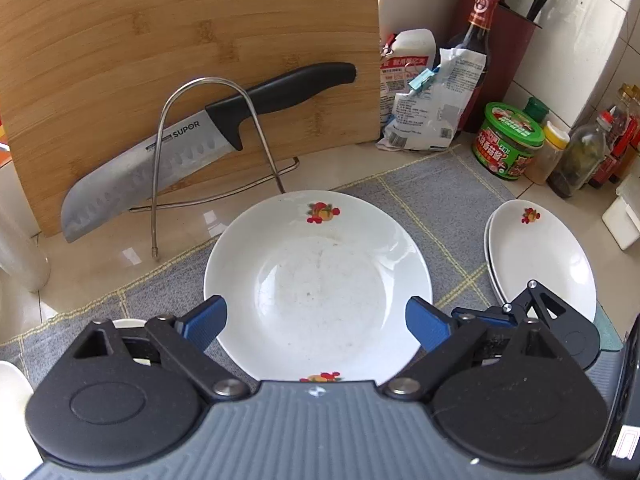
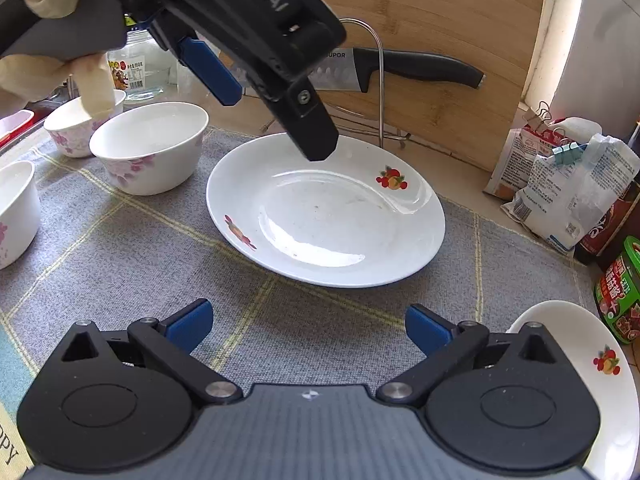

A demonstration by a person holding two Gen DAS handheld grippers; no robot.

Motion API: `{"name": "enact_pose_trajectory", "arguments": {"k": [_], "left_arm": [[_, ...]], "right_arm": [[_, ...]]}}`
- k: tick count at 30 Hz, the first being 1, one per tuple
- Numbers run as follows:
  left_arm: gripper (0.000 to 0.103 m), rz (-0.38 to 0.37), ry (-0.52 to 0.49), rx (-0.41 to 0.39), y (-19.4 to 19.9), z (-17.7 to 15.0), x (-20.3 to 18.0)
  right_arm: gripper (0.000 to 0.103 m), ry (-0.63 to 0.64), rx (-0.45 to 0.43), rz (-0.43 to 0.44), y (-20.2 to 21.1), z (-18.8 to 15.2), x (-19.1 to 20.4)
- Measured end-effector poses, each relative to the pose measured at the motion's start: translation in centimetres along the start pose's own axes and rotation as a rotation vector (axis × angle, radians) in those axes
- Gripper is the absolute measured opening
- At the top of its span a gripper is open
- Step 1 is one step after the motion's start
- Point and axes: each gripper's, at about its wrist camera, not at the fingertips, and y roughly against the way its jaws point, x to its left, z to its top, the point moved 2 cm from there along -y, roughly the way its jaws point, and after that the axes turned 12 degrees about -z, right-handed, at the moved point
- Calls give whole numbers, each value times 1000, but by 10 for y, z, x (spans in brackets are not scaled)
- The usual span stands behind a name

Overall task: Organize plates and bowls
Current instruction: 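Grasp the rim of the fruit-print plate with the left gripper, then lift and carry the plate toward the plate stack with the left gripper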

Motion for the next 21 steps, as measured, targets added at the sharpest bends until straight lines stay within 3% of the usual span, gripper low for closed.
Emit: {"name": "enact_pose_trajectory", "arguments": {"k": [12, 21], "left_arm": [[95, 3, -15, 102, -43, 27, 41], [95, -54, -32, 178, -69, 40, 59]], "right_arm": [[103, -52, 42, 28, -23, -2, -5], [103, -62, 50, 68, -31, 0, -8]]}}
